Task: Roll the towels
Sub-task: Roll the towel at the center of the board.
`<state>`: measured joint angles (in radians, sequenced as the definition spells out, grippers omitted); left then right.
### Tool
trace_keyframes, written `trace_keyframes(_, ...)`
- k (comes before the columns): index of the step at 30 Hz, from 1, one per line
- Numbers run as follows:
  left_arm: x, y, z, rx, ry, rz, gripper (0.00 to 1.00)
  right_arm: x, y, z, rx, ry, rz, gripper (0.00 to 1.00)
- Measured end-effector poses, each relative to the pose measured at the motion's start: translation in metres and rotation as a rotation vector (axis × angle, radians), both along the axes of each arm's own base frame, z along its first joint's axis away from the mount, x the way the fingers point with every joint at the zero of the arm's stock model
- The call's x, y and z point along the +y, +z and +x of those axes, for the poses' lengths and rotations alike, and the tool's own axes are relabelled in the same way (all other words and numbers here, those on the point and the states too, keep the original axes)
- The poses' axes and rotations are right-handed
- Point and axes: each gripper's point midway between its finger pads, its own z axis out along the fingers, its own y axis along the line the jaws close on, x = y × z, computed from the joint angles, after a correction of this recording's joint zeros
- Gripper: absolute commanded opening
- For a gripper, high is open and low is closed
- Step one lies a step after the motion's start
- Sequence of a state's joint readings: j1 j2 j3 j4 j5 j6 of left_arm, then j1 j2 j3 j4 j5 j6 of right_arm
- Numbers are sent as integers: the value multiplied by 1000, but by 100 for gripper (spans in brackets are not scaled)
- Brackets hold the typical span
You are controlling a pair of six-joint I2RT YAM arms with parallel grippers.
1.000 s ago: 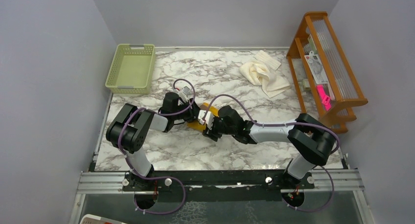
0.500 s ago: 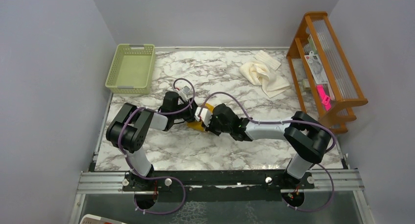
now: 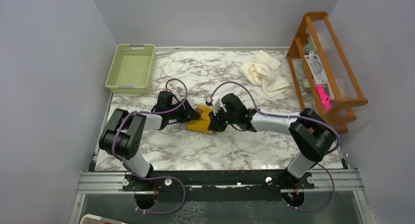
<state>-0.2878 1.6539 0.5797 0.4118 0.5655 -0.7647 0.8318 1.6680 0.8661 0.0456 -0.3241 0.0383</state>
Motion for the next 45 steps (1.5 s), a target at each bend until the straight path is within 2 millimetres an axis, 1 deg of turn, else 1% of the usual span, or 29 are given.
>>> trace_keyframes(2,9,-2,1,13,32,20,44,-9,-2,-1,90,-23,36,1)
trace_keyframes(5,16,0,1,20,60,40,48,-16,-1,0,193,-44,86,1)
trace_keyframes(8,30,1,-2,26,108,84,52,-15,-3,-9,306,-30,119,1)
trace_keyframes(10,40,6,-2,24,141,108,53,-12,-6,-15,379,-12,127,1)
trace_keyframes(13,52,25,3,-5,179,139,55,-5,-6,-14,468,12,150,1)
trace_keyframes(15,56,45,11,-50,192,147,55,-1,-6,-10,522,22,165,1)
trace_keyframes(16,59,58,17,-83,201,150,55,1,-6,-8,552,27,175,1)
trace_keyframes(19,61,84,23,-156,205,145,55,-2,-8,-5,638,11,201,1)
trace_keyframes(21,62,94,22,-185,202,135,54,-5,-7,-5,696,-9,216,1)
trace_keyframes(22,61,96,22,-188,197,129,53,-10,-6,2,708,-33,228,1)
trace_keyframes(24,55,97,18,-185,171,102,52,-17,-4,9,754,-76,254,1)
trace_keyframes(27,41,92,5,-163,118,53,48,-26,-8,18,837,-143,278,1)
trace_keyframes(30,18,87,-8,-147,40,7,45,-32,-20,20,933,-201,279,1)
trace_keyframes(32,0,85,-16,-136,-17,-26,44,-32,-24,18,979,-215,279,1)
trace_keyframes(35,-21,78,-23,-119,-84,-59,44,-31,-23,18,998,-226,282,1)
trace_keyframes(38,-30,70,-24,-93,-106,-85,43,-31,-23,18,1006,-235,279,1)
trace_keyframes(41,-34,62,-22,-63,-112,-105,43,-31,-24,19,1012,-241,273,1)
trace_keyframes(45,-37,62,-21,-57,-113,-127,43,-31,-24,19,1015,-244,270,1)
